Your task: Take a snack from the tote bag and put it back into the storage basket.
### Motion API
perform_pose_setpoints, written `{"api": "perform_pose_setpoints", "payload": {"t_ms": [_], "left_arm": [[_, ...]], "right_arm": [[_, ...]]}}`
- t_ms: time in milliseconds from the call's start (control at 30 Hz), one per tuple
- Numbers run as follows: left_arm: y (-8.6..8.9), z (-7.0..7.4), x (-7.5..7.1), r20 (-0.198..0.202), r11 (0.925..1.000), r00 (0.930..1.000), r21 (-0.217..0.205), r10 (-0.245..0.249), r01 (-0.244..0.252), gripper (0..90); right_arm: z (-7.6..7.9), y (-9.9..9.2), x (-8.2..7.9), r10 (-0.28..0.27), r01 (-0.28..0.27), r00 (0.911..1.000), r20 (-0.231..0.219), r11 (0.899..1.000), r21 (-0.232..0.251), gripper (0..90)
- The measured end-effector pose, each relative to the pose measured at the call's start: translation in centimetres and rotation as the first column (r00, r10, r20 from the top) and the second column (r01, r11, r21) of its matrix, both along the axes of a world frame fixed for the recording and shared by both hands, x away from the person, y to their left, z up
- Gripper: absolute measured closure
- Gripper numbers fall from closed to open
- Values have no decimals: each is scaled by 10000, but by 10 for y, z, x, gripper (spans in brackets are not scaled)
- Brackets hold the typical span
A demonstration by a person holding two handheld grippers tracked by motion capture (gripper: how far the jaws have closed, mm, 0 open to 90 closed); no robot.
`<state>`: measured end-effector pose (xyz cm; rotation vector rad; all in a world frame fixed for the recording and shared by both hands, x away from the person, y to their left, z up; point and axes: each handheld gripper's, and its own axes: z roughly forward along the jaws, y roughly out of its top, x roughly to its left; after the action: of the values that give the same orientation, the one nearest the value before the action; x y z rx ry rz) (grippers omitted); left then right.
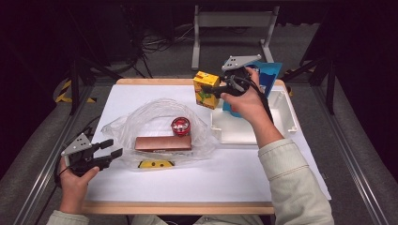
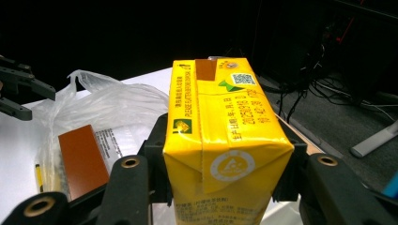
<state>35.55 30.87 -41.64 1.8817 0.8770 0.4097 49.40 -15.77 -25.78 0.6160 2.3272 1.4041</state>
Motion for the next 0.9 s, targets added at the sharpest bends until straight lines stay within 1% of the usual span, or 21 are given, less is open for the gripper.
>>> {"api": "perform_pose_setpoints", "payload": {"t_ms": [433, 633, 767, 900], "left_arm": [[0, 0, 0, 7, 10000, 10000, 7, 19, -19, 413], [0, 0, 0, 17, 10000, 10000, 12, 23, -23, 413], [0, 0, 0, -25, 10000, 10000, 14, 48, -48, 413], [0, 0, 0, -30, 10000, 10000, 26, 54, -54, 413]], "right_arm": [[-2, -23, 3, -429, 429, 9991, 3, 9990, -98, 530], [-2, -31, 4, -572, 573, 9983, 131, 9983, -95, 530], [-6, -37, 4, -727, 728, 9972, 152, 9973, -75, 530], [-11, -41, 6, -818, 820, 9966, 128, 9964, -208, 530]]}}
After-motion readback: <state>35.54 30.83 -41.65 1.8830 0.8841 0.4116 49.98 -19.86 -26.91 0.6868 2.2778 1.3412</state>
